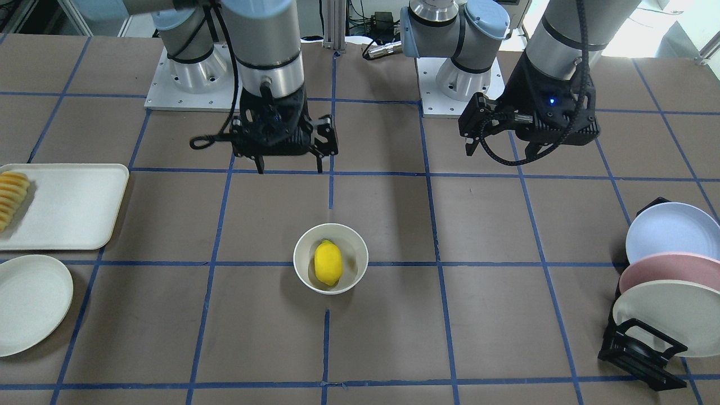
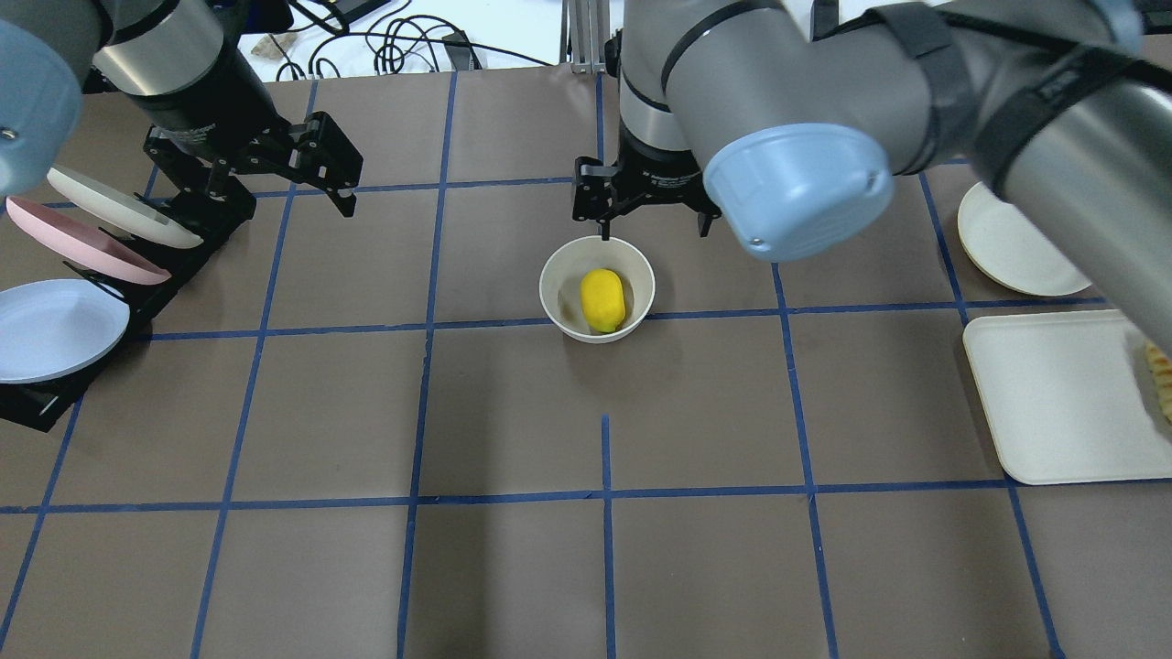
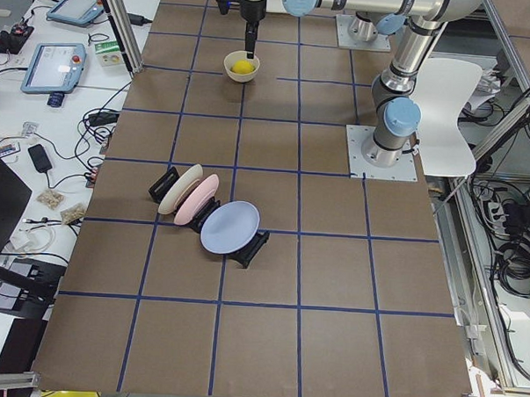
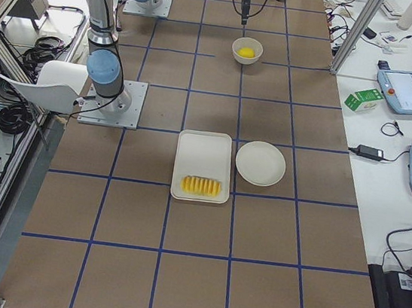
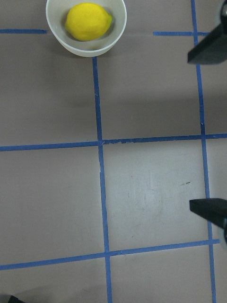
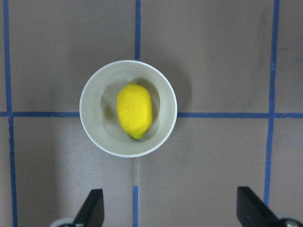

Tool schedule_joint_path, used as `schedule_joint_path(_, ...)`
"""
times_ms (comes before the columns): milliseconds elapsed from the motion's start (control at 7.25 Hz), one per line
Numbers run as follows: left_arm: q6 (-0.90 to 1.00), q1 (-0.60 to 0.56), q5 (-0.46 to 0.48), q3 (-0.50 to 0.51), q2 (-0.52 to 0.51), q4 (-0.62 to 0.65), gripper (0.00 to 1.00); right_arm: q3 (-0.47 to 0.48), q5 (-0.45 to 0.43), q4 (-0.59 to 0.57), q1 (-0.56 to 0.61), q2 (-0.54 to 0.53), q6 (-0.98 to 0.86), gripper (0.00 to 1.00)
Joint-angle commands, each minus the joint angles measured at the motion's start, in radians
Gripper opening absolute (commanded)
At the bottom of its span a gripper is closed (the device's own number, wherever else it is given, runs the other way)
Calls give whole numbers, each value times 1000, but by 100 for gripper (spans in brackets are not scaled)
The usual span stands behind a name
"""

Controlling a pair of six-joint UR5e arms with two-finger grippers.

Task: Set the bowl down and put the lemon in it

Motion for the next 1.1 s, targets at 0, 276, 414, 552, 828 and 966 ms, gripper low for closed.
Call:
schedule_joint_path(0, 0, 0, -1, 0, 0, 0, 100, -29, 9, 90, -78, -76, -18, 100)
schedule_joint_path(276, 0, -1, -3, 0, -8, 0, 100, -73, -1, 197, -184, -78, -176, 100)
schedule_joint_path(414, 0, -1, -3, 0, 1, -3, 100, -78, 2, 222, -244, -84, -264, 100)
schedule_joint_path(552, 0, 0, -3, 1, 2, -3, 100, -77, 8, 227, -257, -87, -279, 100)
schedule_joint_path(828, 0, -1, -3, 1, 0, -1, 100, -71, 14, 227, -258, -87, -280, 100)
schedule_joint_path(966, 0, -1, -4, 2, 0, -1, 100, -68, 16, 225, -258, -87, -282, 100)
